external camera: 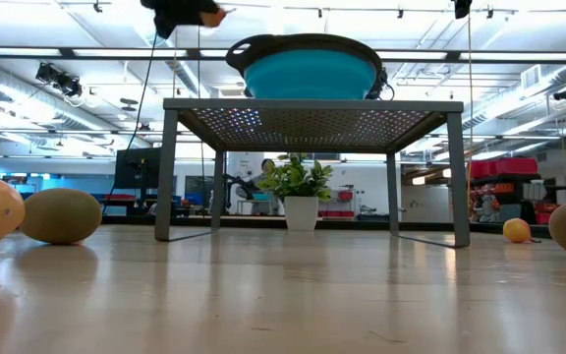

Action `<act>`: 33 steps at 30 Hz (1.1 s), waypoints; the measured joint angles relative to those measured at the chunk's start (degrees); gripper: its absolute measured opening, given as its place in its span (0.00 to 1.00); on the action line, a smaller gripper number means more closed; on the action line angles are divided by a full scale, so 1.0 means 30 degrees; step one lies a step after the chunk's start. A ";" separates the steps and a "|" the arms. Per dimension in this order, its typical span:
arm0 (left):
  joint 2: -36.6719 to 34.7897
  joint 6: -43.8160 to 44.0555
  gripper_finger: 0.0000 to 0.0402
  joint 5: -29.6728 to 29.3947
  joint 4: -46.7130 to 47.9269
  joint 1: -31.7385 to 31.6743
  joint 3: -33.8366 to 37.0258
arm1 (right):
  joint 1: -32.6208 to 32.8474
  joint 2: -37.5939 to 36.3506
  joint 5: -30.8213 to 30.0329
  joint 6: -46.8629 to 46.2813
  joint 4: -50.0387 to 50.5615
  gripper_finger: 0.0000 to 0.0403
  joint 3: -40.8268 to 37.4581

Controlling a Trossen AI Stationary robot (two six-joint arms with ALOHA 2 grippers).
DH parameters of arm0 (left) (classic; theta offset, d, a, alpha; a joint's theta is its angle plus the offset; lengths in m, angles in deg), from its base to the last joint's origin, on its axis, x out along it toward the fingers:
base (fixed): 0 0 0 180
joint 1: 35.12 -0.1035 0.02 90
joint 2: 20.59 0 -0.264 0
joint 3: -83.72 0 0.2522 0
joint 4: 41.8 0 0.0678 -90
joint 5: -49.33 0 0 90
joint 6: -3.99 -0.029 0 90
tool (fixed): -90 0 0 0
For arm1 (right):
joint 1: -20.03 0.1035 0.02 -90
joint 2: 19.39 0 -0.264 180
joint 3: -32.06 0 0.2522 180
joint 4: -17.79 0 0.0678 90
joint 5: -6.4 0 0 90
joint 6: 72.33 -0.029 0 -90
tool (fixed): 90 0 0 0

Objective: Pick & Place Fruit
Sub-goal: Put the top left orange pear into the strainer bowl on the shelf

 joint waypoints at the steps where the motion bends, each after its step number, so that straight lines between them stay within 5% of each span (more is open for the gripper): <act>1: 0.0000 0.0000 0.32 0.0000 -0.0282 0.0000 0.0000 | -0.0005 0.0001 0.0000 -0.0006 0.0000 0.00 0.0000; 18: 0.0129 -0.0351 0.31 -0.0301 -0.1084 -0.0004 0.0000 | -0.0002 0.0000 0.0022 -0.0004 0.0000 0.00 0.0000; 33: 0.3576 -0.0686 0.31 0.0196 -0.4459 -0.0007 -0.0007 | -0.0005 0.0000 0.0007 0.0000 0.0028 0.00 -0.0007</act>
